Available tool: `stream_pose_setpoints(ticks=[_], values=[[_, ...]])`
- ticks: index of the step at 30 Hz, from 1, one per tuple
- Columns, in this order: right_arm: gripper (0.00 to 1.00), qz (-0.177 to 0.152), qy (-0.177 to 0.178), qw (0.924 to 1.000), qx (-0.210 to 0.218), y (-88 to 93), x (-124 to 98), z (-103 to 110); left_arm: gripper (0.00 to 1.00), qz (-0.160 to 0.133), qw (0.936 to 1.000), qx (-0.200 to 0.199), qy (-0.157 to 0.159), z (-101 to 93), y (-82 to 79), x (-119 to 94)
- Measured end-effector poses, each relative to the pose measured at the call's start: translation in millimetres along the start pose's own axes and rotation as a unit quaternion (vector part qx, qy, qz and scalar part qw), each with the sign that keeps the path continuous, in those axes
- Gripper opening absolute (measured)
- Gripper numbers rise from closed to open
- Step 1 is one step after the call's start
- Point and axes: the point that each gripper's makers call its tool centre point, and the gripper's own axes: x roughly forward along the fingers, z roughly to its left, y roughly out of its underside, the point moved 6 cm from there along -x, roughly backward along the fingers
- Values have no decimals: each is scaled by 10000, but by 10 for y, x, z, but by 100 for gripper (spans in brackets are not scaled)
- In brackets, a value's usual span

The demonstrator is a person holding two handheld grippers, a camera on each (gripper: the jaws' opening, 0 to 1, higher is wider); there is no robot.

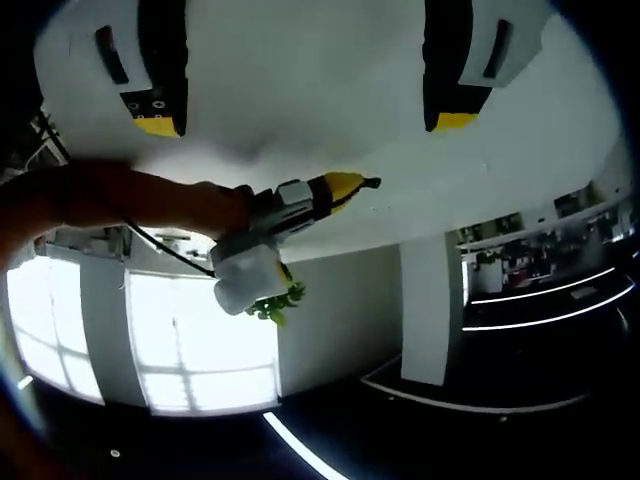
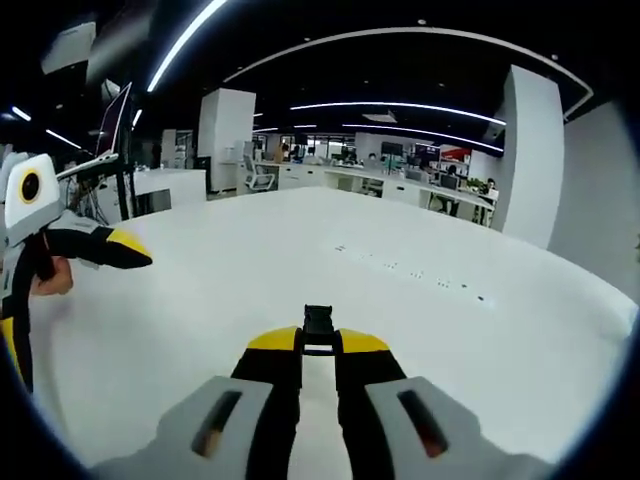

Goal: Snap the two parts of the plastic buckle together until the buckle closes and remains connected.

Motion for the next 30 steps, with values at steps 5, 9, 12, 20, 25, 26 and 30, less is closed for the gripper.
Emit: stream_pose_setpoints(ticks=[5,9,12,20,25,26,30], values=[[11,9,25,10000,-17,-32,77,-10,100,-6,10000,-5,1,4,-5,-8],[11,10,25,10000,-12,-41,124,-47,100,-9,10000,-11,5,3,-6,-7],[11,33,66,10000,-24,-38,188,-109,100,-9,10000,-11,2,1,-6,-2],[11,95,129,9999,37,16,182,-189,100,-1,10000,1,33,-24,-13,10],[11,141,139,9998,19,25,195,-209,100,-10,10000,9,38,-37,-20,13],[11,151,154,9998,-3,26,211,-213,100,-8,10000,2,44,-40,-18,15],[11,168,192,9997,12,20,235,-224,100,-39,10000,-44,56,-45,-19,16]])
